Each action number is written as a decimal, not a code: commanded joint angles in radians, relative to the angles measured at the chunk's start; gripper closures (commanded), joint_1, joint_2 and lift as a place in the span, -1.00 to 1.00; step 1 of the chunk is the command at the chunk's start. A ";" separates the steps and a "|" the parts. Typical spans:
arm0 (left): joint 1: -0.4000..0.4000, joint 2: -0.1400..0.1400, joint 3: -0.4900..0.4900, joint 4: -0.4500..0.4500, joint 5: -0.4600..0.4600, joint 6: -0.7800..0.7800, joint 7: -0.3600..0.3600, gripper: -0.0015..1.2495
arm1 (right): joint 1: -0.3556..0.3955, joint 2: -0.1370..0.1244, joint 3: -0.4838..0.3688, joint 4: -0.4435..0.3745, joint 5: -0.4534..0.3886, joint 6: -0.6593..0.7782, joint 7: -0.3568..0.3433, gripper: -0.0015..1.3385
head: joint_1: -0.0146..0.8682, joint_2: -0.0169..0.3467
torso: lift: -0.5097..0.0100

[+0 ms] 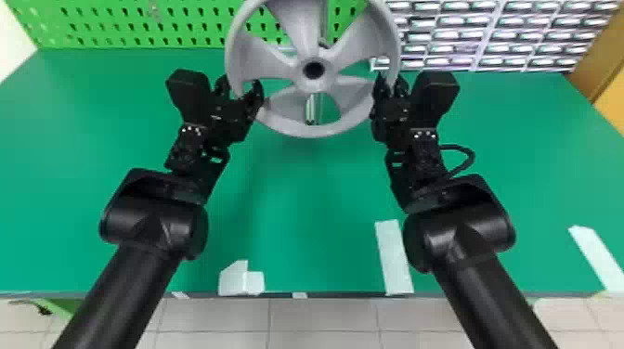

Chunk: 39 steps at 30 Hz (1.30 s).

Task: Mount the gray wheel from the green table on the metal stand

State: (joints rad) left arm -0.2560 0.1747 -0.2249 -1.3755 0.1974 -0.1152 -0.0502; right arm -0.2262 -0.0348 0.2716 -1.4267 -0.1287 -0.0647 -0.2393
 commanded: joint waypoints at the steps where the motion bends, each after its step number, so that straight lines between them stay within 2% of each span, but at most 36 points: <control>1: -0.006 -0.008 0.001 0.003 -0.006 -0.001 0.026 0.21 | -0.001 0.004 -0.003 0.002 0.009 -0.004 -0.002 0.71 | 1.00 -0.62 | 0.58; 23: -0.023 -0.032 0.002 0.072 -0.035 -0.044 0.072 0.21 | -0.007 0.010 0.003 0.015 0.031 -0.006 -0.015 0.71 | 1.00 -0.62 | 0.58; 39: -0.051 -0.043 -0.004 0.154 -0.058 -0.093 0.078 0.21 | -0.022 0.015 0.011 0.075 0.069 -0.049 -0.035 0.71 | 1.00 -0.62 | 0.58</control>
State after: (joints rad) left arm -0.3004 0.1337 -0.2260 -1.2359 0.1478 -0.1997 -0.0497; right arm -0.2460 -0.0212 0.2793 -1.3681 -0.0670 -0.1004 -0.2469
